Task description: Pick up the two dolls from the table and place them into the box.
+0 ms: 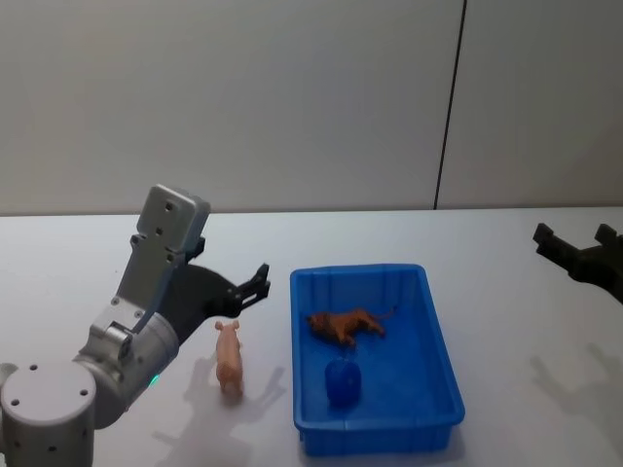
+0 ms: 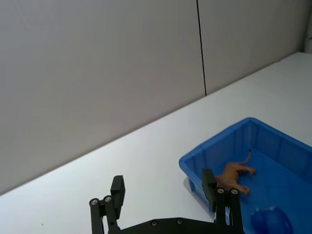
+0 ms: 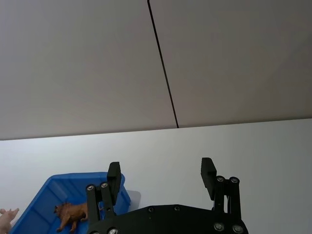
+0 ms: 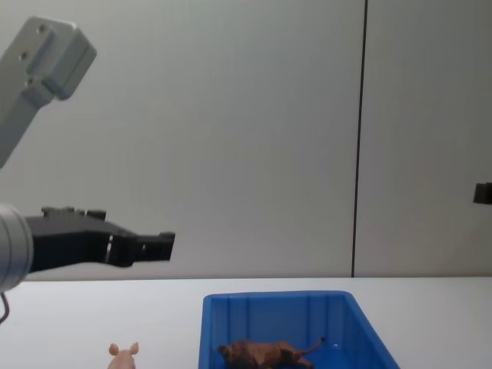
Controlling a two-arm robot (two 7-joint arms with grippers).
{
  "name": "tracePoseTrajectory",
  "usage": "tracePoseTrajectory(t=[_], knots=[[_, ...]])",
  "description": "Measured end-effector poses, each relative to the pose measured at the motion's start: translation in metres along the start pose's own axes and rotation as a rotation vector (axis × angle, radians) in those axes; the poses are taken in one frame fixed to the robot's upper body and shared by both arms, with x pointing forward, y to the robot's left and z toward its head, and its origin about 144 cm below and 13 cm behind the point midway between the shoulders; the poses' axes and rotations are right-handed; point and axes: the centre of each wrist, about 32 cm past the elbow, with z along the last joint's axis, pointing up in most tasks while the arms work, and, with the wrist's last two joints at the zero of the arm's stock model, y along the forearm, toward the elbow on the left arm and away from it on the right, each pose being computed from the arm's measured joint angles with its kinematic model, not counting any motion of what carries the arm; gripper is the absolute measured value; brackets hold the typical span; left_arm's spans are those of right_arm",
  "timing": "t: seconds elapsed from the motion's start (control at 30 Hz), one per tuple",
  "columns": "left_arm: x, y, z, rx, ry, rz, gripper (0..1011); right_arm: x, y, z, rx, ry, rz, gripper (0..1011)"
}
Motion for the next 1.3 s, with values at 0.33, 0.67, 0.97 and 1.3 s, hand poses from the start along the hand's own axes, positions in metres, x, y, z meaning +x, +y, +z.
tracePoseTrajectory(t=[0.33, 0.67, 0.97, 1.3], knots=[[0.002, 0.002, -0.003, 0.129, 0.059, -0.057, 1001, 0.001, -0.001, 0.0, 0.002, 0.003, -0.004, 1008], [0.001, -0.002, -0.016, 0.272, 0.132, -0.105, 1001, 0.001, -0.001, 0.0, 0.003, 0.004, -0.006, 1007], [-0.002, -0.006, -0.027, 0.348, 0.163, -0.089, 1001, 0.001, -0.001, 0.0, 0.003, 0.004, -0.007, 1007], [-0.001, -0.016, -0.036, 0.388, 0.177, -0.054, 1001, 0.001, -0.001, 0.0, 0.003, 0.005, -0.007, 1007]])
